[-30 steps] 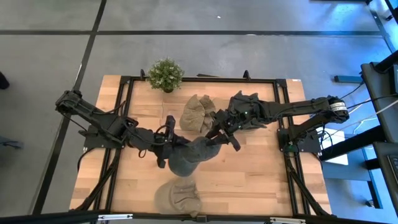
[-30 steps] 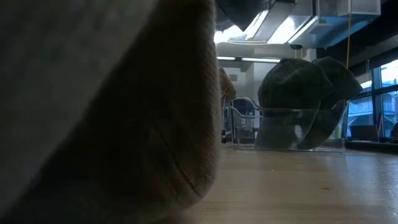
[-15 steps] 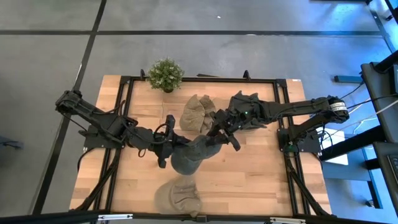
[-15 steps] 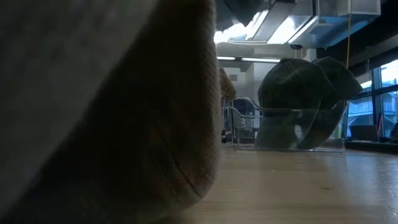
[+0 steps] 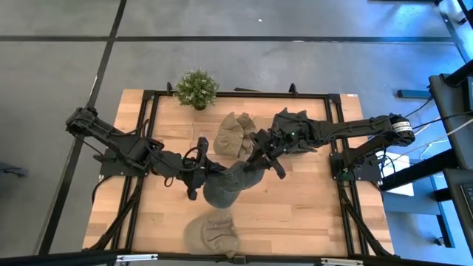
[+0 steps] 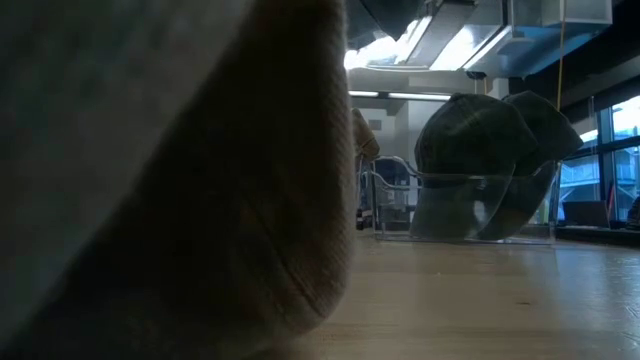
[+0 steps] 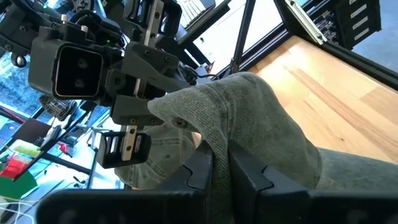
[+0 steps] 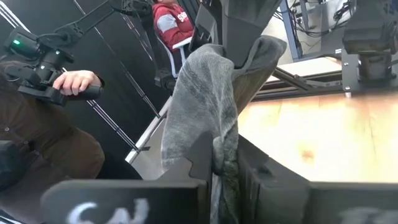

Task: Pick & Place hat
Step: Put the black cap into the right transparent bin

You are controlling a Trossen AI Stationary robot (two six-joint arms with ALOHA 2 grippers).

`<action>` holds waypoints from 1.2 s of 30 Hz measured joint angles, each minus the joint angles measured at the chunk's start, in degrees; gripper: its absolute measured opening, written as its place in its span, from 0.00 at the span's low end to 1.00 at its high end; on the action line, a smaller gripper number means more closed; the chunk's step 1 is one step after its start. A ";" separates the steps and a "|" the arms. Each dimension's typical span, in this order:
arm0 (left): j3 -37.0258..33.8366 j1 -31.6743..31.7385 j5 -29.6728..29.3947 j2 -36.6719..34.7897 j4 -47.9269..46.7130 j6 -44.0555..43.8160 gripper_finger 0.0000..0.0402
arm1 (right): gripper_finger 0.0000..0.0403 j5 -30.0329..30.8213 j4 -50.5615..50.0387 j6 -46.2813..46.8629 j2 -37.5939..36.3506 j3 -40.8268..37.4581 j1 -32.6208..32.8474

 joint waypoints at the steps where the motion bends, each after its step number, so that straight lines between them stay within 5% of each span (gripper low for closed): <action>1: 0.00 0.00 -0.03 0.00 -0.01 0.00 0.07 | 0.08 0.01 -0.01 -0.06 0.00 0.00 0.00; 14: 0.00 -0.74 -6.13 -0.41 -1.24 -3.29 0.14 | 0.08 2.47 -9.63 4.53 -1.73 6.55 0.02; 23: 0.02 -2.03 -22.33 -1.90 -4.49 -12.85 0.29 | 0.08 16.20 -32.89 4.69 -2.34 21.34 3.65; 36: -3.77 -0.30 -31.06 -12.50 -15.81 -40.17 0.34 | 0.08 48.70 -56.82 15.69 -2.32 30.92 7.23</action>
